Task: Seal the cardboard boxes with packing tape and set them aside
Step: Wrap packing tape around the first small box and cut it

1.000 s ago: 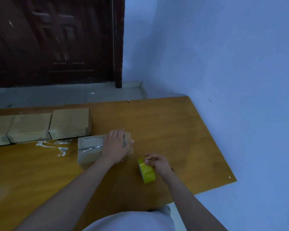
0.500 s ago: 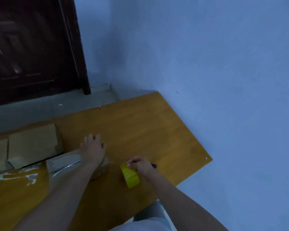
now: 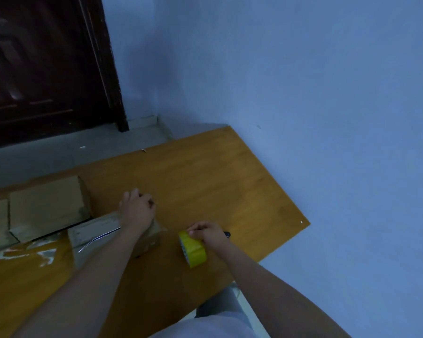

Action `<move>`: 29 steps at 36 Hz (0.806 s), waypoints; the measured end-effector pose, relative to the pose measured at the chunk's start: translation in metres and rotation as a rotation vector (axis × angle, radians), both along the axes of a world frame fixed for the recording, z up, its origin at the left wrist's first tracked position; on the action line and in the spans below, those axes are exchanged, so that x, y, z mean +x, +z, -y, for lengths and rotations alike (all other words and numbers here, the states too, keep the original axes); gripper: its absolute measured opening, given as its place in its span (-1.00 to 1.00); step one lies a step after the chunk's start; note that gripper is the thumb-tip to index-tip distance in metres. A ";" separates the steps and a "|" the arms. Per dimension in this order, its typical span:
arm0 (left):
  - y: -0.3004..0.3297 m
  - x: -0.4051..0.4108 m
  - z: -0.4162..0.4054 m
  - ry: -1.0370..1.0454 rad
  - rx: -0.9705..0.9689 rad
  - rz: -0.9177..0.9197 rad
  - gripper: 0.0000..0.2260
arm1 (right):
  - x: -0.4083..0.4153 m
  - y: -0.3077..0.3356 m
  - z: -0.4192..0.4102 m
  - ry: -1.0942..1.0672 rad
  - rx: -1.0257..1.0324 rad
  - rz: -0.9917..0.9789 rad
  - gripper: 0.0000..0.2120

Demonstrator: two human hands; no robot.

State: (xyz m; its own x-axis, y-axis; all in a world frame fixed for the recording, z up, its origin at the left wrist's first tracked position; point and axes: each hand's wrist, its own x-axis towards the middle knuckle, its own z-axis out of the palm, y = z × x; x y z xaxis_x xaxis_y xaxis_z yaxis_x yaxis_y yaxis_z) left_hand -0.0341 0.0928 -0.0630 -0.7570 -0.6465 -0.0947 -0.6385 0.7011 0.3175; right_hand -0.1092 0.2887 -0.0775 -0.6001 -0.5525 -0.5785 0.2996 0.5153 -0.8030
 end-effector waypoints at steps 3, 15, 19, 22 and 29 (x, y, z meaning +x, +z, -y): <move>-0.001 0.001 0.001 -0.024 0.008 -0.023 -0.73 | 0.001 0.003 0.000 -0.009 -0.004 0.005 -0.85; 0.009 0.004 0.005 -0.177 -0.005 0.194 -0.53 | 0.002 0.002 0.003 0.013 0.002 0.024 -0.88; 0.019 0.010 0.012 -0.197 -0.009 0.163 -0.63 | 0.000 0.003 0.004 -0.003 -0.012 0.018 -0.88; 0.019 0.023 0.007 -0.224 -0.121 0.002 -0.68 | -0.002 0.001 0.004 0.014 0.008 0.018 -0.90; 0.000 0.058 -0.009 -0.478 -0.149 -0.165 -0.70 | -0.004 -0.001 0.008 -0.030 -0.021 0.060 -0.95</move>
State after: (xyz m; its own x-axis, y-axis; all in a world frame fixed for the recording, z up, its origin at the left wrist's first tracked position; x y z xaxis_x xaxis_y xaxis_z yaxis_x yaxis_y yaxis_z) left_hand 0.0239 0.1016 -0.0631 -0.9677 -0.2232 0.1175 -0.1867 0.9471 0.2612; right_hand -0.1129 0.2808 -0.0782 -0.5812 -0.5474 -0.6021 0.3626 0.4882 -0.7938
